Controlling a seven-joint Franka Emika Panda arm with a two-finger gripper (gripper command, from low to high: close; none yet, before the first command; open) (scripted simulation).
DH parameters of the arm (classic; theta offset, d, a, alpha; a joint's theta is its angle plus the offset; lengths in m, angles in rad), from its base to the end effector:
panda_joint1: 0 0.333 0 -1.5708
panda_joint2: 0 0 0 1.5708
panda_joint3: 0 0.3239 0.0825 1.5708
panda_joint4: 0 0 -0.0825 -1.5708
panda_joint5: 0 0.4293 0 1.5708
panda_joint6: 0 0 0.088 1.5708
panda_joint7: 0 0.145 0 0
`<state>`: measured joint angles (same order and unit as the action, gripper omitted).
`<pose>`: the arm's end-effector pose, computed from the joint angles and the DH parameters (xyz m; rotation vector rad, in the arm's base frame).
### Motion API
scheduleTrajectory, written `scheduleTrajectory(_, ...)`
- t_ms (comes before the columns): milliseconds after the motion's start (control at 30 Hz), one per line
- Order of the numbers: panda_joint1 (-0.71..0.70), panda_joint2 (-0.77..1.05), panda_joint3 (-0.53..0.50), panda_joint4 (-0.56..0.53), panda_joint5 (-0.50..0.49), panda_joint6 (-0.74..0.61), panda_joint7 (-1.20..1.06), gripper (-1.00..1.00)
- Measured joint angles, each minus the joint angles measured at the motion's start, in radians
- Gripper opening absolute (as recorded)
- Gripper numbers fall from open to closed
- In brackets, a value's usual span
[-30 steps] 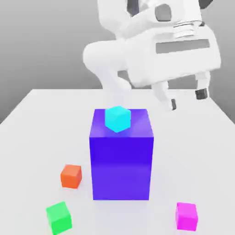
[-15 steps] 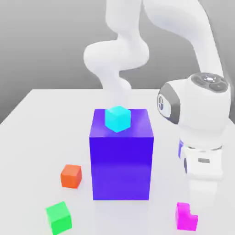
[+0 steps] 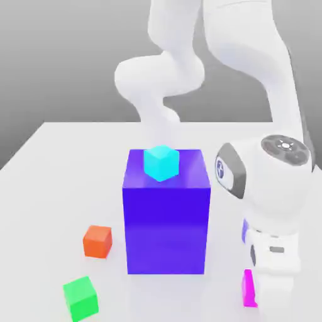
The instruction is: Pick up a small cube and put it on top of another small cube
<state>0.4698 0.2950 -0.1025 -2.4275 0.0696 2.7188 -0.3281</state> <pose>0.4789 0.1782 0.1159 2.9827 0.9823 -0.0020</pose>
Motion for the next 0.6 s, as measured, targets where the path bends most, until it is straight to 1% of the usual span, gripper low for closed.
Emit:
scheduleTrajectory(333, -0.213, -0.117, -0.296, -0.025, 0.059, -0.106, 0.286, -1.0)
scheduleTrajectory(400, -0.264, -0.1, -0.344, -0.019, 0.097, -0.101, 0.326, -1.0)
scheduleTrajectory(467, -0.304, -0.045, -0.336, -0.011, 0.159, -0.062, 0.308, -1.0)
scheduleTrajectory(533, -0.343, 0.02, -0.297, -0.004, 0.222, -0.012, 0.27, -1.0)
scheduleTrajectory(567, -0.354, 0.037, -0.285, -0.002, 0.239, 0.002, 0.259, 1.0)
scheduleTrajectory(600, -0.354, 0.037, -0.285, -0.002, 0.239, 0.002, 0.259, 1.0)
